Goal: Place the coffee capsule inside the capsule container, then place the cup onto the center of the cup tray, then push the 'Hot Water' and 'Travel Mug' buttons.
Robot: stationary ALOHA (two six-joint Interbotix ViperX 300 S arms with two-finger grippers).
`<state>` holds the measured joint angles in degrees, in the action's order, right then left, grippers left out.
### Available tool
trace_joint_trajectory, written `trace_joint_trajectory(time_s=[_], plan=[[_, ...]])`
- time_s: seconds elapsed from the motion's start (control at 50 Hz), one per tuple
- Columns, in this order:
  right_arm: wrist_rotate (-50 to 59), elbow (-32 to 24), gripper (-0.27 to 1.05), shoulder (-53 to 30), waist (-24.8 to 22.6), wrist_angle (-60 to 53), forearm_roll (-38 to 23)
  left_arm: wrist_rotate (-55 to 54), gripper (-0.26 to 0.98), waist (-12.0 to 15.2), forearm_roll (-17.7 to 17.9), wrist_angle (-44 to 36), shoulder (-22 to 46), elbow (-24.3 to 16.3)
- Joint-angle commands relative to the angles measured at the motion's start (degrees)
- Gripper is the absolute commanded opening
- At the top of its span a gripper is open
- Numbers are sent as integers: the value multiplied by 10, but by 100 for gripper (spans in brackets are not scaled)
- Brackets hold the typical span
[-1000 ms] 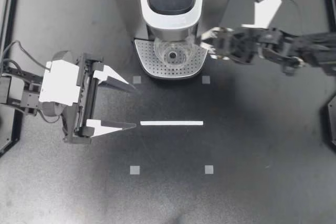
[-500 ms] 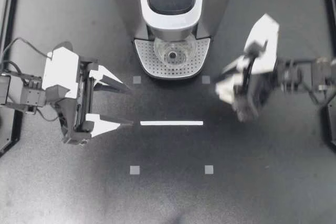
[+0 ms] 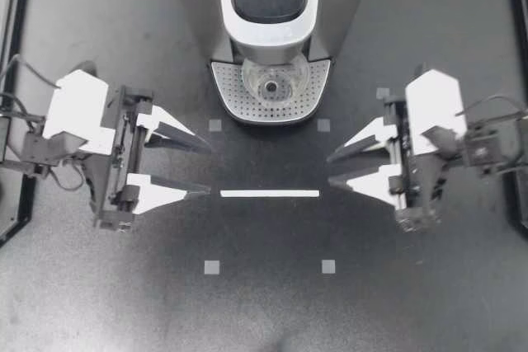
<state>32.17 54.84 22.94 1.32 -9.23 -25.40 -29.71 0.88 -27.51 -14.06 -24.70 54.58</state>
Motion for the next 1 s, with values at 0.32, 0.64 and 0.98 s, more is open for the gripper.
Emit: trace_joint_trajectory(time_s=[0.32,0.64,0.98], plan=[[-21,-11,46,47,-3,-22,2,33,53,2,0,-12,-23,-20],[-24,-6,46,49,-3,-46,2,35,53,2,0,-27,-20,-17],[-22,9,46,53,9,-62,3,36,53,2,0,-45,-19,-9]])
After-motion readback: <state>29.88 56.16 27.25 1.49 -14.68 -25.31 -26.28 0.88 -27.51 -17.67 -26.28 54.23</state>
